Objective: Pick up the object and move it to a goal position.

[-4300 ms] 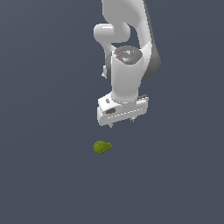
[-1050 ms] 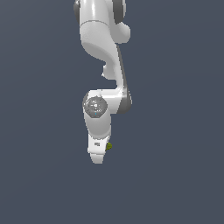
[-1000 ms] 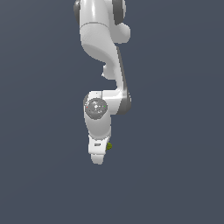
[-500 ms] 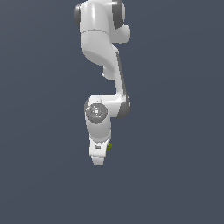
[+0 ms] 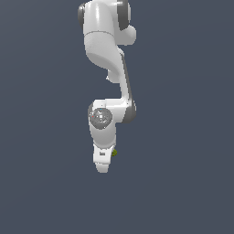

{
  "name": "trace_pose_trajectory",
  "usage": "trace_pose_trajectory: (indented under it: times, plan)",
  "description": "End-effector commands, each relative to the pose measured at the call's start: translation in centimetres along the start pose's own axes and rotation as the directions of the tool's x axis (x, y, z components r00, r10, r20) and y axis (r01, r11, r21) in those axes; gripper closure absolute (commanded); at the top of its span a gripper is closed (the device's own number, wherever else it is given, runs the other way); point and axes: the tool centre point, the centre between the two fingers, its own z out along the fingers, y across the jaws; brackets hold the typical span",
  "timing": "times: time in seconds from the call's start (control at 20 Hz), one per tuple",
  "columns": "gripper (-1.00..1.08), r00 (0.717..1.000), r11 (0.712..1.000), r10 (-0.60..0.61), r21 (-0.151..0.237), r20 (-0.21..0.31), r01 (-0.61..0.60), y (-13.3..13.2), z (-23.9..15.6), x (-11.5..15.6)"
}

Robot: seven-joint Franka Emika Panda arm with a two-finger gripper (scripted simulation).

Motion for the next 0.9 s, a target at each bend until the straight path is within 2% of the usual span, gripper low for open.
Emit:
trace_pose_trajectory:
  times: [0.0, 0.4, 0.85]
  plan:
    - [1.08, 1.000, 1.000, 0.000, 0.000, 0.000, 0.000, 0.0, -0.1, 0.0]
    - [1.08, 1.000, 1.000, 0.000, 0.000, 0.000, 0.000, -0.4, -2.9, 1.6]
    - [1.08, 1.000, 1.000, -0.001, 0.000, 0.002, 0.001, -1.6, -11.0, 6.0]
